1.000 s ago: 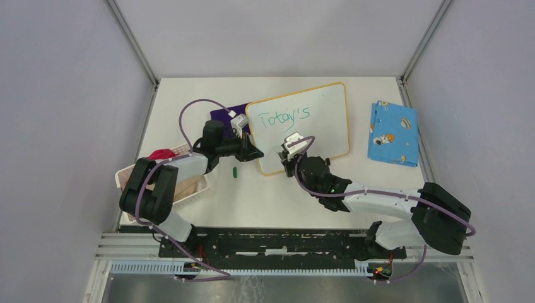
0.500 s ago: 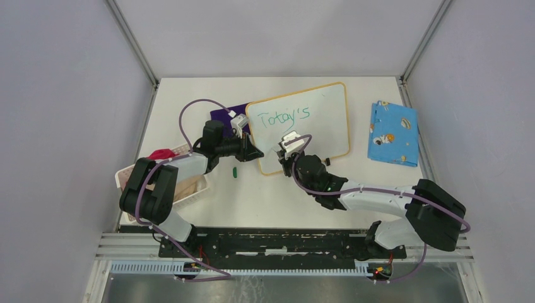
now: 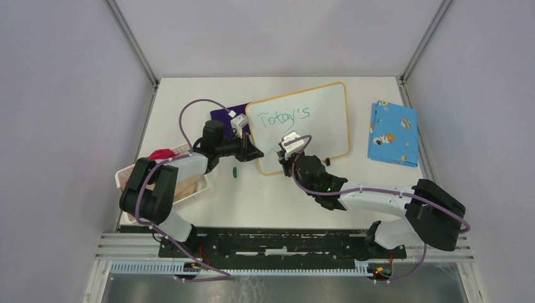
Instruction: Write a sentence on the whiteboard
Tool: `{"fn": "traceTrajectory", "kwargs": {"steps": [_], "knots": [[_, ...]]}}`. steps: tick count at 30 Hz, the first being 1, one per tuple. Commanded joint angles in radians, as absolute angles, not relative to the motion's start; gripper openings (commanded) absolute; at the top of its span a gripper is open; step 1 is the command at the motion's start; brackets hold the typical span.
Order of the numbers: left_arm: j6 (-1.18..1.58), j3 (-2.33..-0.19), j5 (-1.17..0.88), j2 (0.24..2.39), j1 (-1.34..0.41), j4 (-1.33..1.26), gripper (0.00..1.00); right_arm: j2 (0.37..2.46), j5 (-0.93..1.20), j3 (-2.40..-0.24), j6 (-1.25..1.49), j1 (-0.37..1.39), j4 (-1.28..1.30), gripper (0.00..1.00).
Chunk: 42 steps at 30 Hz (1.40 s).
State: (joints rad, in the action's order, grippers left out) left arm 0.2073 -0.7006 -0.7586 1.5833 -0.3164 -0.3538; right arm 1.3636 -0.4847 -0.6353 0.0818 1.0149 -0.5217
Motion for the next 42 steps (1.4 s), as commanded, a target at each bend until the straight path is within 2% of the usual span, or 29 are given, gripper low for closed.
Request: {"fn": "traceTrajectory", "kwargs": {"steps": [1,21,42], "knots": [[0.124,-0.713,-0.659,1.606,-0.318,-0.330,0.02,1.348,-0.523,-0.618,0.091,1.019,-0.545,0.00],[0.121,-0.712,-0.656,1.605,-0.321,-0.327,0.02,1.264,-0.551,-0.590,0.080,1.020,-0.548,0.00],[0.118,-0.714,-0.656,1.602,-0.321,-0.325,0.02,1.333,-0.536,-0.652,0.058,1.000,-0.548,0.00]]}}
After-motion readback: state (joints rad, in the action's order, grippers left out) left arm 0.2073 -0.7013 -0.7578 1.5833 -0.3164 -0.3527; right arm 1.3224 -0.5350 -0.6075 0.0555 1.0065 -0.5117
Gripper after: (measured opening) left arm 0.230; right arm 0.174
